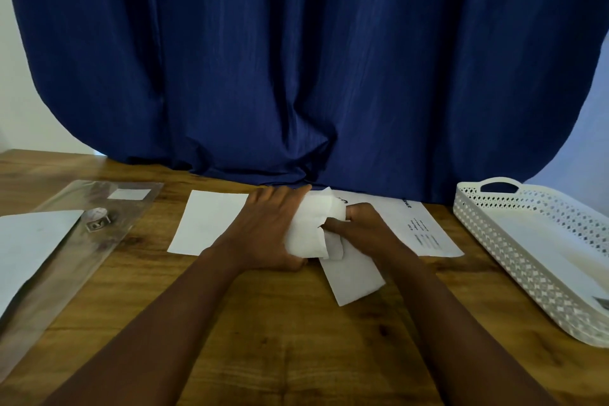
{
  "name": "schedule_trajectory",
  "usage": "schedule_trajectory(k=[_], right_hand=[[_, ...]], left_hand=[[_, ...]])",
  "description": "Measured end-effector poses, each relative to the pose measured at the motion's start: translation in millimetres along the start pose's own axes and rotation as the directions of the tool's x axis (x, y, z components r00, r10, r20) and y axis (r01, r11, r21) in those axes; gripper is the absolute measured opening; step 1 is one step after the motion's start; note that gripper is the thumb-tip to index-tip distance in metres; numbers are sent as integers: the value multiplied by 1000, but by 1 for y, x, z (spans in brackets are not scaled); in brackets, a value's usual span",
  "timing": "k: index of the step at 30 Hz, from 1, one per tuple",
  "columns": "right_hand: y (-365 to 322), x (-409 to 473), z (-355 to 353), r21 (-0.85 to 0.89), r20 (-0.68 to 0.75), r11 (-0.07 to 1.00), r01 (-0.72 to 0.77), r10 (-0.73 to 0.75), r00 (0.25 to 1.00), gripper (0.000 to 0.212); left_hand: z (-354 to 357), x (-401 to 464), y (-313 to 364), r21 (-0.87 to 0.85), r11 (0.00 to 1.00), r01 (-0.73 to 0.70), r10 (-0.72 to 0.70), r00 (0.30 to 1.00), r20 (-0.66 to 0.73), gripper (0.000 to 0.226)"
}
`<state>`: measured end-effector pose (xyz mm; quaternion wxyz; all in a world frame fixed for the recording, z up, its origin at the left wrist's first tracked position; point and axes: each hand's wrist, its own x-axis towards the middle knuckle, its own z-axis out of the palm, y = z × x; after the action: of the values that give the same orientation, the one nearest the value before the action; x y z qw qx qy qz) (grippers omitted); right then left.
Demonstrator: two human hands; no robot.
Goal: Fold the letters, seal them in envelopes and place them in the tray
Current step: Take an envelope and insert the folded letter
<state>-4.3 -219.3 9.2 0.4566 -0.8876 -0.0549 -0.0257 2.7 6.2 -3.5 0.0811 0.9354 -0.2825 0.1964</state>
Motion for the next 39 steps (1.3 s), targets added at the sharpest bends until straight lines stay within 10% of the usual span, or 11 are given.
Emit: schedule_trajectory(k=[3,9,15,39], right_hand=[[1,1,-22,-56,-18,991,123,-125,992,4],[4,-11,-53,108,-113,984,144,-132,985,87],[-3,-19,-66,16,43,982,190,-191,981,23],[3,-21,-67,-295,230,944,151,-83,970,27]], left_hand=[[-5,-3,-9,42,998,43,-40,996,-81,111],[-10,-6,-21,64,980,190,-185,979,-82,121],[-8,-6,-20,81,977,195,-184,975,-127,129],[-1,-3,-8,128,986,104,-96,993,-70,133]])
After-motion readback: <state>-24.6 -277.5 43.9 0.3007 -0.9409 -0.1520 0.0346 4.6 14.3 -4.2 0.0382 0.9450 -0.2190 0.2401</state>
